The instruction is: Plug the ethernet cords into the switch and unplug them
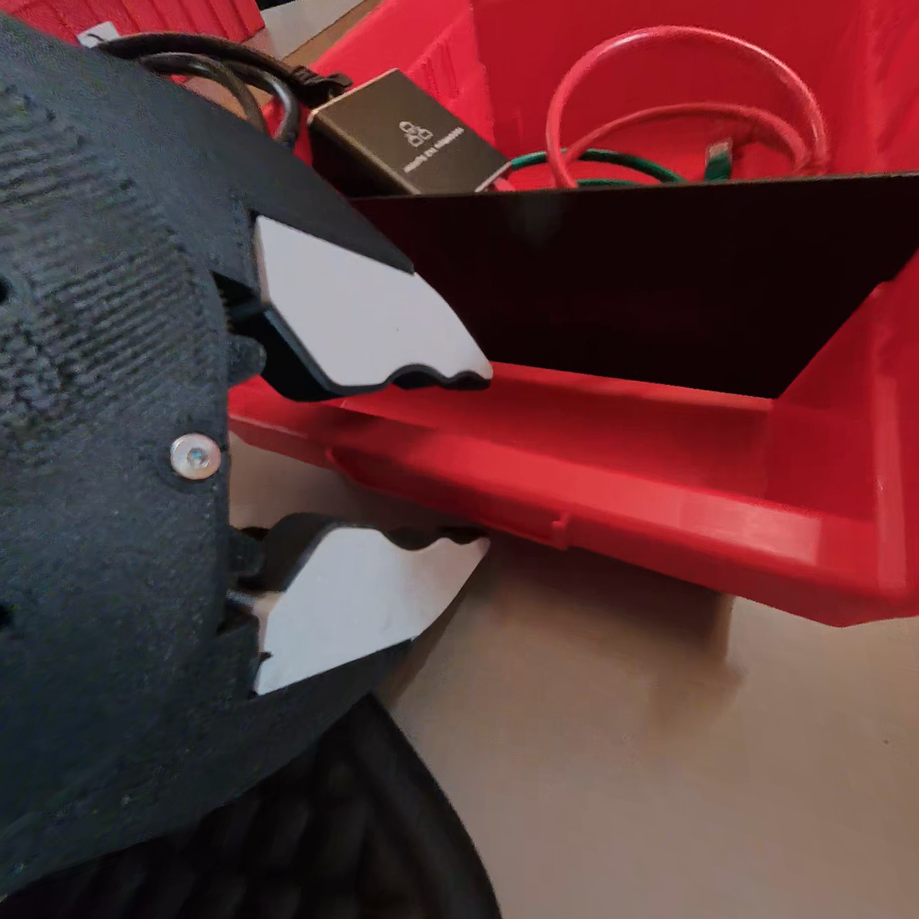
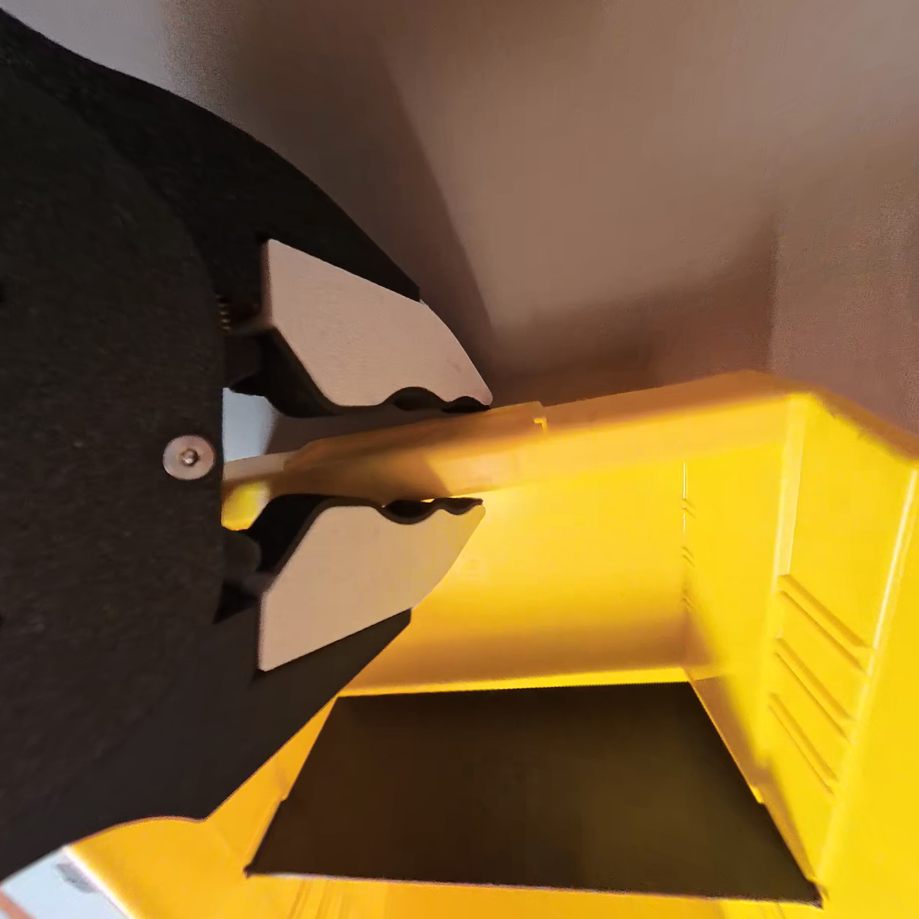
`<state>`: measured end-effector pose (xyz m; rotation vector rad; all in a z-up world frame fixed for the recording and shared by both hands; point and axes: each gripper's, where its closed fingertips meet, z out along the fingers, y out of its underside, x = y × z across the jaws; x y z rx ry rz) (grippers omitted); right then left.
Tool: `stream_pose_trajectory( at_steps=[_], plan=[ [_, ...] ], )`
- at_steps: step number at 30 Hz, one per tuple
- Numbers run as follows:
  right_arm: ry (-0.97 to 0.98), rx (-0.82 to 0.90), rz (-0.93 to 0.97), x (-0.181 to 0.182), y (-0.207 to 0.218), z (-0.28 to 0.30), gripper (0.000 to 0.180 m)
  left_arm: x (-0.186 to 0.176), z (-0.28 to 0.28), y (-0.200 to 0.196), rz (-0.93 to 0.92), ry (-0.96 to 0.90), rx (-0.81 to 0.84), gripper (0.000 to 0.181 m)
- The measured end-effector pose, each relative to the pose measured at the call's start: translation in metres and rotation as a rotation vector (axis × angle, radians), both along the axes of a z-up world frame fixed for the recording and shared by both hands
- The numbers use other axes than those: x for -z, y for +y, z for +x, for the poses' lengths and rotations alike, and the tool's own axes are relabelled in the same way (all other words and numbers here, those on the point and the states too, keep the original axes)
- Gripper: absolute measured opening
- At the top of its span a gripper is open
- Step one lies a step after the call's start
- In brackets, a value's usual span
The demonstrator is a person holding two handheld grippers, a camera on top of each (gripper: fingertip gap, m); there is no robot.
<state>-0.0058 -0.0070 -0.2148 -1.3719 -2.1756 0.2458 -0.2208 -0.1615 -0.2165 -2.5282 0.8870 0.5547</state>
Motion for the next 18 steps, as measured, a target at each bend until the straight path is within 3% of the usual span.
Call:
stream_pose_trajectory(
  at_steps=[1, 4, 11, 18],
  plan=[
    [0.008, 0.015, 0.006, -0.002, 0.004, 0.015, 0.032, 0.003, 0.001, 0.002, -0.011, -0.004, 0.006, 0.05],
    [0.022, 0.065, 0.018, -0.008, 0.019, 0.058, 0.032, 0.007, 0.01, 0.01, -0.004, -0.024, 0.042, 0.034],
    [0.014, 0.192, 0.107, -0.015, 0.082, 0.124, 0.03, 0.006, 0.017, 0.04, 0.061, -0.003, 0.069, 0.031],
    [-0.014, 0.188, 0.156, -0.005, 0.148, 0.137, 0.028, 0.006, 0.007, 0.067, 0.061, -0.02, 0.053, 0.032]
  ],
)
